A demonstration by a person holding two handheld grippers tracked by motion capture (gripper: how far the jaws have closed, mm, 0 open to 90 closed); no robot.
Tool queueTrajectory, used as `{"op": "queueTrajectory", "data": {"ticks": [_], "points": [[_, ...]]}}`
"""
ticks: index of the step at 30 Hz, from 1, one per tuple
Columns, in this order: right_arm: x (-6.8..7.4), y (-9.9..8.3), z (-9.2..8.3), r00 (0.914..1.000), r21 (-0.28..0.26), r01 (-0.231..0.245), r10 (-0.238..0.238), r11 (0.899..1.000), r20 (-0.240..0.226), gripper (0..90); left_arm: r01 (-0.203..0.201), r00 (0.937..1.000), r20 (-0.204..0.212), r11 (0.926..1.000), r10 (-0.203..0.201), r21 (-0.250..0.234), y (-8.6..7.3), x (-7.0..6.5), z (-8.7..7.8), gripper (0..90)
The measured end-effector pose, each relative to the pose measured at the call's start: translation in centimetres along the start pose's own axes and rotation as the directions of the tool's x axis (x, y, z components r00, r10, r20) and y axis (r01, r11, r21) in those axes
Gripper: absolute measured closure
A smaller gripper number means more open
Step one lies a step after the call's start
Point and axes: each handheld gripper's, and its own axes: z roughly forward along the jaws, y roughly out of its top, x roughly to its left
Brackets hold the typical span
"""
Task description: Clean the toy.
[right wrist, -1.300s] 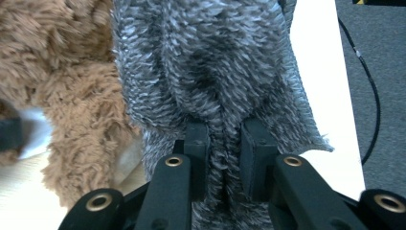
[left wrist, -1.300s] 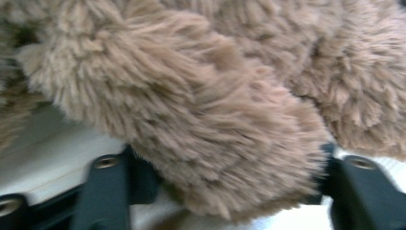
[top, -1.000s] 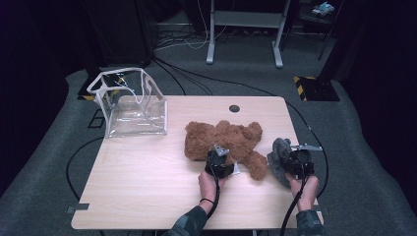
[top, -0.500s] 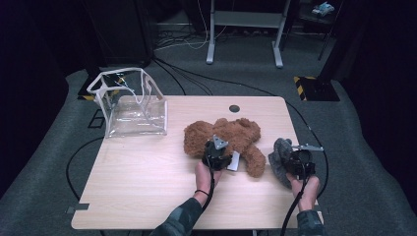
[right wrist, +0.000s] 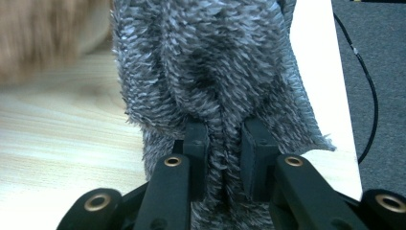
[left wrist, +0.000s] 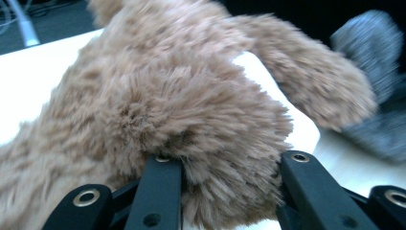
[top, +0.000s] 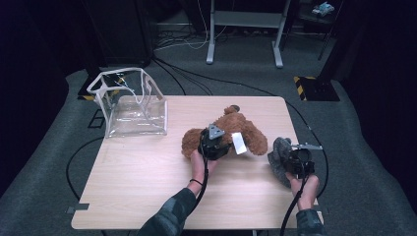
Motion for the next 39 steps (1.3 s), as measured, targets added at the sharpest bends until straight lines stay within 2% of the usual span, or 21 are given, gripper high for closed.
{"op": "queueTrajectory", "data": {"ticks": [3, 7, 10, 11, 12, 14, 16, 18, 22, 24, 26, 28, 30, 32, 34, 35, 37, 39], "points": [[0.1, 0.1, -0.1, 0.9999, 0.002, -0.014, 0.014, 1.0, 0.002, 75.3, -0.006, 0.9995, 0.029, 0.9995, 0.007, -0.031, 0.9, -0.7, -0.9, 71.3], [0.1, 0.3, -0.4, 1.0, -0.01, -0.006, 0.006, 1.0, 0.004, 75.2, -0.027, 0.9969, 0.072, 0.9974, 0.031, -0.067, 1.8, -1.6, -2.2, 71.2], [0.2, 0.6, -0.8, 1.0, -0.017, 0.006, -0.006, 1.0, 0.006, 75.2, -0.022, 0.994, 0.105, 0.9964, 0.03, -0.082, 2.0, -2.0, -2.9, 71.1], [0.2, 0.6, -0.8, 1.0, -0.025, 0.006, -0.005, 1.0, 0.006, 75.1, -0.001, 0.9926, 0.121, 0.9969, 0.011, -0.079, 1.9, -1.8, -3.0, 71.0], [0.3, 0.6, -0.9, 1.0, -0.025, 0.006, -0.005, 1.0, 0.008, 75.1, 0.003, 0.9922, 0.124, 0.9974, 0.007, -0.073, 1.8, -1.7, -2.9, 70.8], [0.3, 0.6, -0.9, 0.9999, -0.021, 0.012, -0.011, 1.0, 0.01, 75.1, -0.011, 0.9932, 0.116, 0.9994, 0.014, -0.032, 1.0, -0.8, -2.4, 70.1], [0.5, 0.5, -0.7, 0.9999, -0.014, 0.007, -0.007, 1.0, 0.008, 75.1, 0.015, 0.9946, 0.102, 0.9999, -0.015, 0.003, 0.1, 0.3, -1.7, 69.0], [0.7, 0.4, -0.4, 1.0, -0.004, 0.007, -0.007, 1.0, 0.004, 75.1, 0.036, 0.9969, 0.068, 0.9989, -0.038, 0.031, -0.7, 1.5, -1.2, 67.4], [1.1, 0.3, 0.0, 1.0, 0.01, 0.007, -0.007, 1.0, -0.003, 75.0, 0.048, 0.9979, 0.041, 0.9982, -0.05, 0.037, -1.0, 3.0, -1.1, 59.2], [1.3, 0.4, 0.1, 0.9999, 0.007, 0.013, -0.013, 1.0, -0.006, 75.0, 0.026, 0.9996, 0.013, 0.9987, -0.026, 0.044, -0.9, 3.1, -1.3, 53.8], [1.4, 0.4, 0.2, 0.9997, 0.007, 0.02, -0.02, 1.0, -0.012, 74.8, 0.02, 0.9998, -0.007, 0.9988, -0.019, 0.045, -1.0, 3.0, -1.4, 45.3], [1.5, 0.4, 0.2, 0.9997, 0.008, 0.02, -0.019, 1.0, -0.014, 74.6, 0.019, 0.9998, -0.008, 0.9991, -0.019, 0.039, -1.2, 3.0, -1.7, 41.1], [1.5, 0.4, 0.2, 0.9997, 0.01, 0.021, -0.021, 1.0, -0.013, 74.7, 0.036, 0.9993, -0.011, 0.9992, -0.035, 0.02, -1.6, 2.8, -2.1, 34.9], [1.5, 0.3, 0.1, 0.9999, 0.012, 0.01, -0.01, 1.0, -0.01, 74.8, 0.023, 0.9993, -0.029, 0.9997, -0.023, 0.001, -1.8, 2.5, -2.6, 29.1], [1.4, 0.3, 0.2, 0.9999, 0.012, 0.009, -0.009, 1.0, -0.012, 74.8, -0.007, 0.9978, -0.066, 0.9997, 0.005, -0.025, -1.9, 2.1, -3.5, 24.0], [1.4, 0.3, 0.2, 0.9999, 0.012, 0.01, -0.01, 1.0, -0.013, 74.8, -0.024, 0.9949, -0.099, 0.9986, 0.019, -0.047, -2.0, 1.9, -4.2, 23.1], [1.4, 0.3, 0.3, 0.9997, 0.01, 0.018, -0.018, 1.0, -0.017, 74.7, -0.043, 0.9895, -0.14, 0.9979, 0.036, -0.049, -2.1, 1.9, -4.7, 21.8], [1.6, 0.3, 0.4, 0.9997, 0.013, 0.014, -0.014, 1.0, -0.019, 74.8, -0.054, 0.9785, -0.201, 0.9982, 0.047, -0.028, -2.6, 2.2, -4.9, 21.6]]}}
